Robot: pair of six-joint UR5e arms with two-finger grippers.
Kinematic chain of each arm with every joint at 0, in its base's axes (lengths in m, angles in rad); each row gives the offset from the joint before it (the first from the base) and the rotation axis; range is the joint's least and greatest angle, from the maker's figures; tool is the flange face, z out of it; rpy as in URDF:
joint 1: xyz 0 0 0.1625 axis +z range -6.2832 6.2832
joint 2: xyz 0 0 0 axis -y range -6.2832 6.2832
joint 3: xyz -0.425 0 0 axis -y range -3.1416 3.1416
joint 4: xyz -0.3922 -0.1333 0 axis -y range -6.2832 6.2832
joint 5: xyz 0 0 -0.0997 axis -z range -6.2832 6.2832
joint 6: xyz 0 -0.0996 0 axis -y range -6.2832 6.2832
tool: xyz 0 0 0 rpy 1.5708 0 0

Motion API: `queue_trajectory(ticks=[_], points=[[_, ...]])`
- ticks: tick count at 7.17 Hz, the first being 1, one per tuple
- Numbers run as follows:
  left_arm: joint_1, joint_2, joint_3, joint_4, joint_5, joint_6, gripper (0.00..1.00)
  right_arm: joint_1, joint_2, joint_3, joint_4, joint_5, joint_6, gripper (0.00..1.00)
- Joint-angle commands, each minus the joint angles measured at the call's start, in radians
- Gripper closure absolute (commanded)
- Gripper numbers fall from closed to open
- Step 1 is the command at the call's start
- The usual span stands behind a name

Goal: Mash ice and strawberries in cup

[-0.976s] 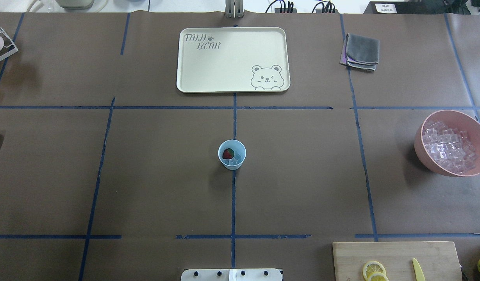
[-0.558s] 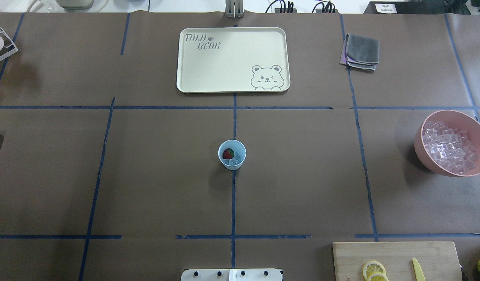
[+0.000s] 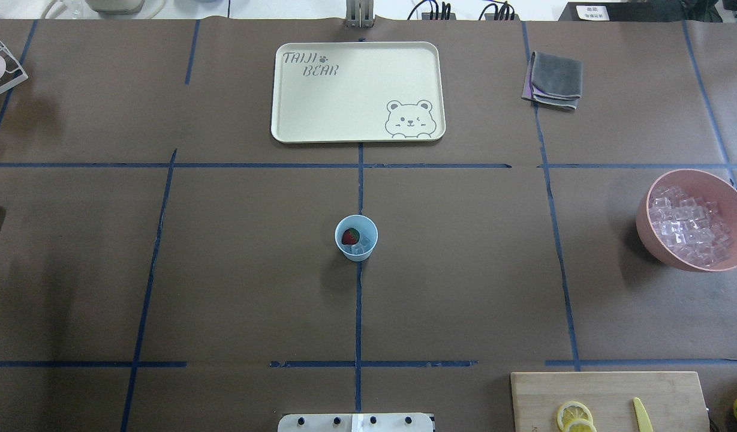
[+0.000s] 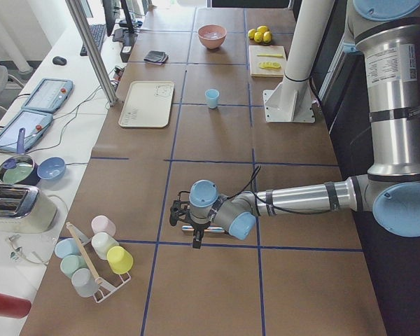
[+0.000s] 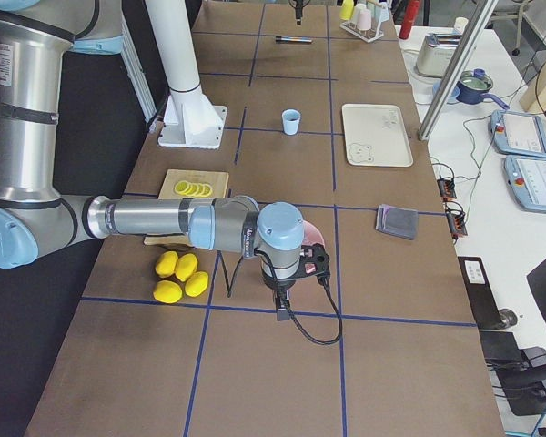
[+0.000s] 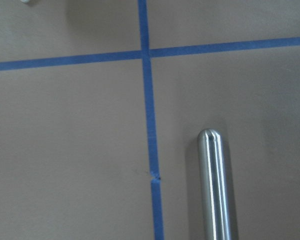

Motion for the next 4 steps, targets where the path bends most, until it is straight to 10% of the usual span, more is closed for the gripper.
queue_trajectory(ticks=[1, 4], points=[[0.060, -0.075, 0.077, -0.018, 0.035, -0.022, 0.00, 0.000, -0.002, 0.000, 0.000, 0.000, 0.000, 0.01], [0.071, -0.129, 0.139, -0.019, 0.037, -0.018, 0.07, 0.000, -0.002, 0.000, 0.000, -0.001, 0.000, 0.01]])
